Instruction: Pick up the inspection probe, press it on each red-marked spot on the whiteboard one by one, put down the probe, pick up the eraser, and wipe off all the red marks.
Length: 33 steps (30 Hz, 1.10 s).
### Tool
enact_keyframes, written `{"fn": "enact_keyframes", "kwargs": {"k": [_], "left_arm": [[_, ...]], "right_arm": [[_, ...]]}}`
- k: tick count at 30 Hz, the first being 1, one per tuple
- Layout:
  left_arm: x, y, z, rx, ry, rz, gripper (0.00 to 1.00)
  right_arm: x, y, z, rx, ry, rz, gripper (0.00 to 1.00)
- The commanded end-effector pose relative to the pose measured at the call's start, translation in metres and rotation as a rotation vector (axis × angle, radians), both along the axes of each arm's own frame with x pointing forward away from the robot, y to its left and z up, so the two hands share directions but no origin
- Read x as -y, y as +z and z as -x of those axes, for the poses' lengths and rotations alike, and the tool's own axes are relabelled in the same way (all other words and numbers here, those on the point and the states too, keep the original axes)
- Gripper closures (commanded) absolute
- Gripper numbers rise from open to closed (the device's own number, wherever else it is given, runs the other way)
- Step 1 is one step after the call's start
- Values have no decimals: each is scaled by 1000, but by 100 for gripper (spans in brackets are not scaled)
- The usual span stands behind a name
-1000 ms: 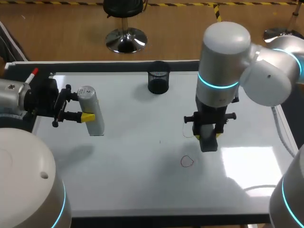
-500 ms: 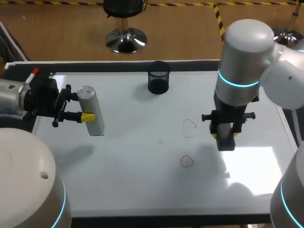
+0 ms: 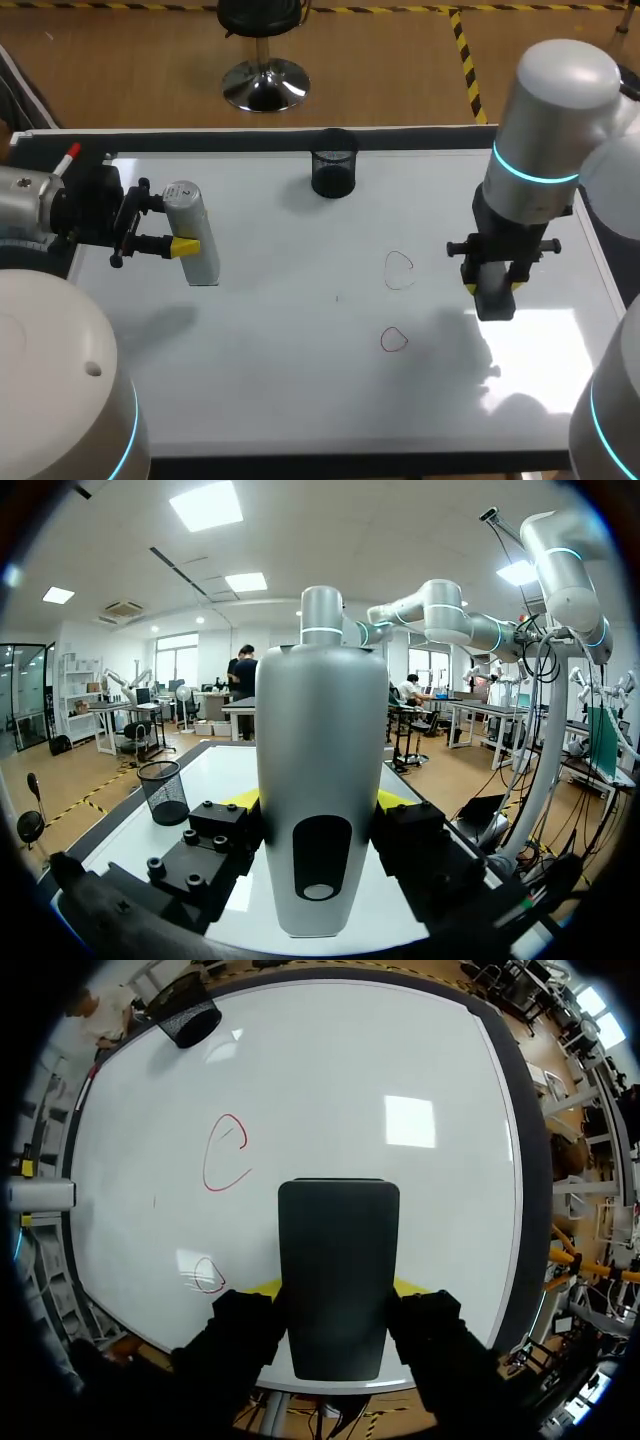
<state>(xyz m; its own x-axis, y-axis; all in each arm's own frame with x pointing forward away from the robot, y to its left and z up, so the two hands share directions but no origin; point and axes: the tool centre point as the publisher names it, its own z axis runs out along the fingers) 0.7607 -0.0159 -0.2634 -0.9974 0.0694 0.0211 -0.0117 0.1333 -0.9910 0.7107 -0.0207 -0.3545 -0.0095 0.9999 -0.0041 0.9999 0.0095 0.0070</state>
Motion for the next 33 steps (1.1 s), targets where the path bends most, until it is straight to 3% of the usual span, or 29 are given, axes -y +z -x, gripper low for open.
{"fn": "enact_keyframes", "kwargs": {"k": [1, 27, 33], "left_arm": [[0, 0, 0, 2, 0, 2, 100], [0, 0, 0, 2, 0, 2, 100], [16, -1, 4, -4, 1, 5, 100]], "right_arm": [[3, 1, 2, 5, 2, -9, 100], [3, 1, 2, 5, 2, -9, 100], [3, 1, 2, 5, 2, -9, 100]]}}
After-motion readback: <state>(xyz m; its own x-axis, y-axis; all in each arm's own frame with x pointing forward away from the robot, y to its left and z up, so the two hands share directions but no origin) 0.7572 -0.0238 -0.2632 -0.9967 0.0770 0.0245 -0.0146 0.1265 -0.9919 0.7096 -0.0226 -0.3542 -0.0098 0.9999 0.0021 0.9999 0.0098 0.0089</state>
